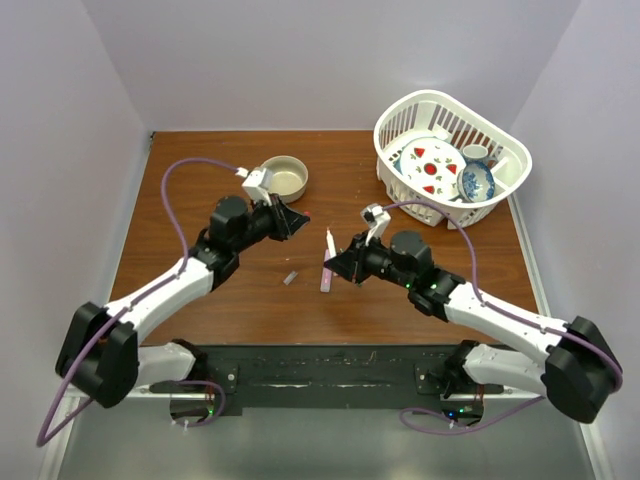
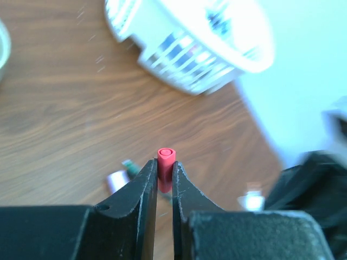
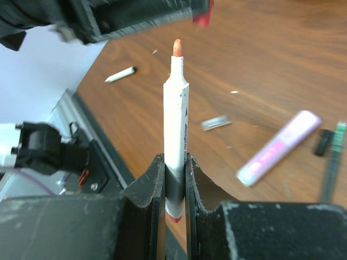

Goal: Insert the pens into the pen caps

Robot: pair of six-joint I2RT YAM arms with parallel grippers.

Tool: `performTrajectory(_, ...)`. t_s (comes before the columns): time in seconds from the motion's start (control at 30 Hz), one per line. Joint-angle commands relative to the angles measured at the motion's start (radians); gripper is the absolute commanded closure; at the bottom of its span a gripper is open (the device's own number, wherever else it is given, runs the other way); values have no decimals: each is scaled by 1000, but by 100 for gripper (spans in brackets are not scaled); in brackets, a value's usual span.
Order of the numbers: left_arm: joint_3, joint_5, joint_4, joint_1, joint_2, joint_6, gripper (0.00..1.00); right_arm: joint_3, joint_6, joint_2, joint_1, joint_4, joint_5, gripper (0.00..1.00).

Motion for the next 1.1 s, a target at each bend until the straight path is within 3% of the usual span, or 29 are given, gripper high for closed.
performTrajectory(0.0, -109, 32, 412, -4, -106, -248, 100, 45, 12, 31, 30, 159, -6, 100)
performTrajectory(0.27, -180, 50, 535, -4, -172, -330, 100, 103, 23, 111, 48, 179, -12, 100)
performTrajectory(1.07, -206, 47, 483, -6, -171, -311, 100, 151, 18, 135, 74, 160, 3, 100)
